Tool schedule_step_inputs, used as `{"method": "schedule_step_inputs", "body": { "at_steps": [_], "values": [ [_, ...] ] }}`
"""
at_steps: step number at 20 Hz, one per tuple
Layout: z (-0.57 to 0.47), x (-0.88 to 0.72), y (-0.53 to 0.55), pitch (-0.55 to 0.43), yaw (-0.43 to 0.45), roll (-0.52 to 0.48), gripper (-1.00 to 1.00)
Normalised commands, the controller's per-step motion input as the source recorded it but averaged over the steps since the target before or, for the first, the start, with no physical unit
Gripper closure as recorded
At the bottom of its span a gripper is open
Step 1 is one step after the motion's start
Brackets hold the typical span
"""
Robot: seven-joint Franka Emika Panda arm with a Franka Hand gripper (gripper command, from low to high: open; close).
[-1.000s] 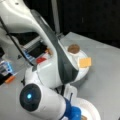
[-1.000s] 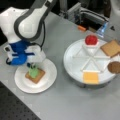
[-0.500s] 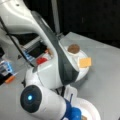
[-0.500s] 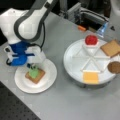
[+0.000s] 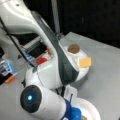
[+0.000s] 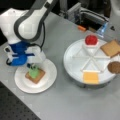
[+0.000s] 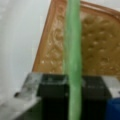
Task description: Ingredient selection for cheeseburger or sandwich
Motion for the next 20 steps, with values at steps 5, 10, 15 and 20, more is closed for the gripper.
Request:
{"method": "schedule_step_inputs", "body": {
  "at_steps": [5,10,15,20],
  "values": [
    [0.04,0.18,-0.24,0.052,0.218,0.106,-1.0],
    [0.06,0.16,-0.28,0.051,0.263,0.074,-1.0],
    [0.08,0.14,-0.3,0.085,0.316,0.096,-1.0],
    [0.15,0.08,-0.19,0.117,0.262,0.064,-1.0]
  ]
}}
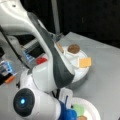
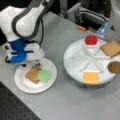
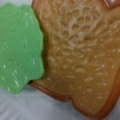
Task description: Ingredient selection for cheeseburger or sandwich
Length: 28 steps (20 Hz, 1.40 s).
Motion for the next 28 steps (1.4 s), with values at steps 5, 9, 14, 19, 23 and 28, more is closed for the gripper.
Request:
{"method": "schedule_step_inputs", "body": {
  "at_steps": [5,9,14,19,23,28],
  "values": [
    [0.18,-0.01,-0.05,0.117,0.159,-0.077,-1.0],
    [0.21,-0.18,0.11,0.111,0.079,-0.184,-1.0],
    [0.19,-0.33,0.27,0.073,-0.039,-0.274,-1.0],
    [0.15,-0.53,0.48,0.015,-0.162,-0.34,-1.0],
    [0.05,-0.52,0.53,-0.032,-0.214,-0.391,-1.0],
    [0.01,-0.52,0.59,-0.041,-0.239,-0.434,-1.0]
  ]
}}
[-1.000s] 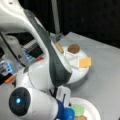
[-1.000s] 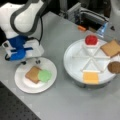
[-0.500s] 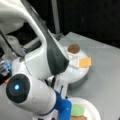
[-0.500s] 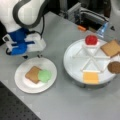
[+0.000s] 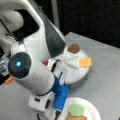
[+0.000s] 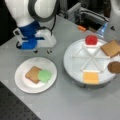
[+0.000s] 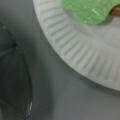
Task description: Ingredient selection for cheeseburger or sandwich
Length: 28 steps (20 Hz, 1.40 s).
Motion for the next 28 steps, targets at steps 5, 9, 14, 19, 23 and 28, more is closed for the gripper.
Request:
{"method": "schedule_step_inputs", "body": {
  "at_steps": [5,9,14,19,23,28],
  "values": [
    [0.0,-0.53,0.58,-0.076,-0.212,-0.454,-1.0],
    [-0.04,-0.5,0.42,-0.115,-0.161,-0.421,-1.0],
    [-0.06,-0.4,0.26,-0.133,-0.101,-0.367,-1.0],
    [-0.01,-0.33,0.25,-0.088,-0.073,-0.355,-1.0],
    [-0.01,-0.3,0.35,-0.082,-0.023,-0.267,-1.0],
    [0.01,-0.35,0.3,-0.088,0.14,-0.201,-1.0]
  ]
}}
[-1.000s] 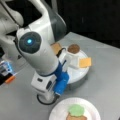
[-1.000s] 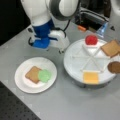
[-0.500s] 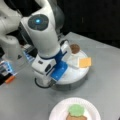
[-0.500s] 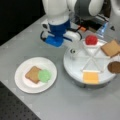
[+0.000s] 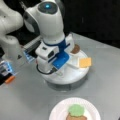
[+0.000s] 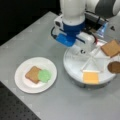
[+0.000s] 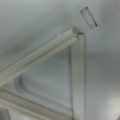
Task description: Ingredient selection for cheeseburger or sandwich
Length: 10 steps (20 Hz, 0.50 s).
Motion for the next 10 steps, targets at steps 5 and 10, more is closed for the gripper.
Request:
{"method": "schedule_step_inputs", "body": {
  "at_steps": [5,10],
  "values": [
    [-0.1,-0.36,0.15,-0.106,0.178,-0.219,-1.0],
    [-0.18,-0.35,0.09,-0.113,0.209,-0.199,-1.0]
  ]
}}
